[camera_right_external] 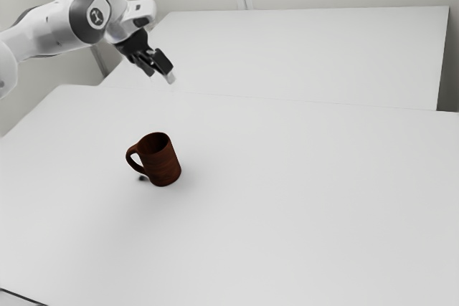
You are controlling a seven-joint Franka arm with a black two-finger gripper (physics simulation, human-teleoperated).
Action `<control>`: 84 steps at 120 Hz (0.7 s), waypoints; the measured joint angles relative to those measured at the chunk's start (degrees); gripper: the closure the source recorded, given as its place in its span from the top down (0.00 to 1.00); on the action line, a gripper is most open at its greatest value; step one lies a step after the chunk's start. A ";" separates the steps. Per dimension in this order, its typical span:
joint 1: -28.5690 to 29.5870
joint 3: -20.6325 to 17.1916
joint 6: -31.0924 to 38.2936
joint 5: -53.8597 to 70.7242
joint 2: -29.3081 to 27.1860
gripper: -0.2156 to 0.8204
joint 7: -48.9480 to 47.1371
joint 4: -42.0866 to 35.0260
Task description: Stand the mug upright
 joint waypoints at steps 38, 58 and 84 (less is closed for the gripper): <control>1.74 2.76 -19.72 2.85 4.65 0.79 -3.92 16.30; 1.59 2.98 -22.79 4.40 4.53 0.79 -5.20 16.50; 1.60 3.02 -24.32 4.78 4.57 0.79 -6.49 16.51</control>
